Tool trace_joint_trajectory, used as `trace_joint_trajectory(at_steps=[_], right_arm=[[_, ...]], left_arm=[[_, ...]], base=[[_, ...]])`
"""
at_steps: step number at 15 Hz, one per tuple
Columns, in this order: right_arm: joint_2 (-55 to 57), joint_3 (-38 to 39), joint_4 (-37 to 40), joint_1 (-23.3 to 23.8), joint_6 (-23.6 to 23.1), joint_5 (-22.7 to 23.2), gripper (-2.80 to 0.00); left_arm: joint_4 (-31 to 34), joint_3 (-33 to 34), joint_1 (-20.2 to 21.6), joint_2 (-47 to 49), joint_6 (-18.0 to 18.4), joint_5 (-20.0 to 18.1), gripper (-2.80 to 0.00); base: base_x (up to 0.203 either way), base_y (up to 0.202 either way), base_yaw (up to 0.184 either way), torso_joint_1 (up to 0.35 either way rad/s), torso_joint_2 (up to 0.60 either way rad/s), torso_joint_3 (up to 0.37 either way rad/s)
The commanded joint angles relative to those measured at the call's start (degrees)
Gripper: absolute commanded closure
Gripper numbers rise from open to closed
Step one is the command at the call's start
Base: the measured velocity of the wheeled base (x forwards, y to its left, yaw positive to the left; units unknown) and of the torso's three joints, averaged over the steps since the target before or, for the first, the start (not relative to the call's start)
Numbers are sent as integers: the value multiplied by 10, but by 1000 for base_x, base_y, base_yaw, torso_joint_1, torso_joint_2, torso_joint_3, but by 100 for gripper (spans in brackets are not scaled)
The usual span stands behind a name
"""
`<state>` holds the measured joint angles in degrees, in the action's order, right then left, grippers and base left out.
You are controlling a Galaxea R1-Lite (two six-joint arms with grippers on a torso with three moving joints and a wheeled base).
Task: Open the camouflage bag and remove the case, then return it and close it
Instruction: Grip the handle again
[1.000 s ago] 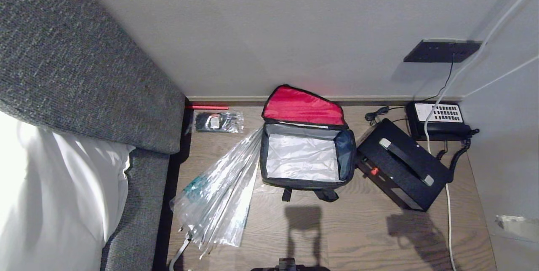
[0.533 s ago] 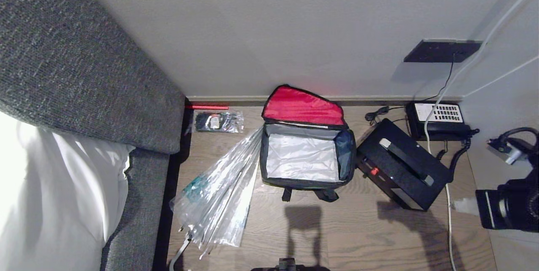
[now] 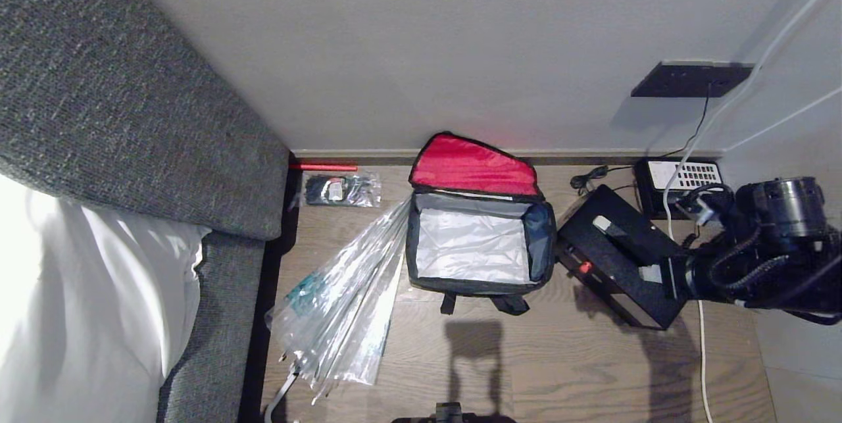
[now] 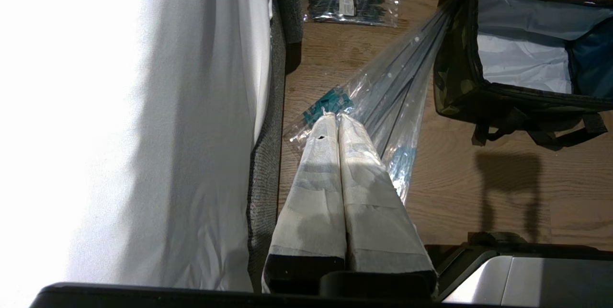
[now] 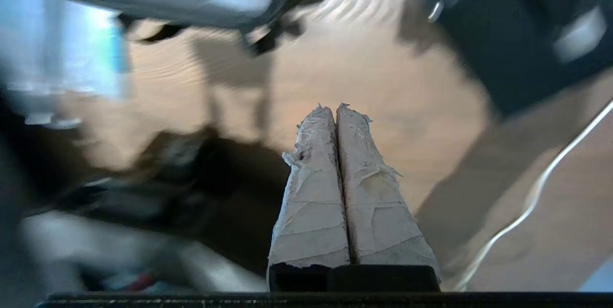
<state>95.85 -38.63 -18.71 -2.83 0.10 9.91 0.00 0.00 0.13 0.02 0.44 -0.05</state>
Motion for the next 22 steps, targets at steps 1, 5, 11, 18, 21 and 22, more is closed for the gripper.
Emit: trace_joint_trajectory(at_steps=[1, 5, 11, 18, 21, 22], right_arm=[[69, 7, -49, 1, -43, -11, 0], [151, -24, -194, 3, -118, -45, 0], [237, -31, -290, 20, -288, -114, -280], [266, 9, -454, 19, -451, -193, -280], [318, 13, -533, 15, -510, -205, -280], [339, 14, -554, 15, -527, -222, -280]], left_arm=[[0, 0, 0, 0, 0, 0, 0], [0, 0, 0, 0, 0, 0, 0], [0, 0, 0, 0, 0, 0, 0], [0, 0, 0, -1, 0, 0, 0], [0, 0, 0, -1, 0, 0, 0], [0, 0, 0, -1, 0, 0, 0]], base=[[0, 0, 0, 0, 0, 0], [0, 0, 0, 0, 0, 0], [0, 0, 0, 0, 0, 0], [0, 0, 0, 0, 0, 0], [0, 0, 0, 0, 0, 0], [0, 0, 0, 0, 0, 0]])
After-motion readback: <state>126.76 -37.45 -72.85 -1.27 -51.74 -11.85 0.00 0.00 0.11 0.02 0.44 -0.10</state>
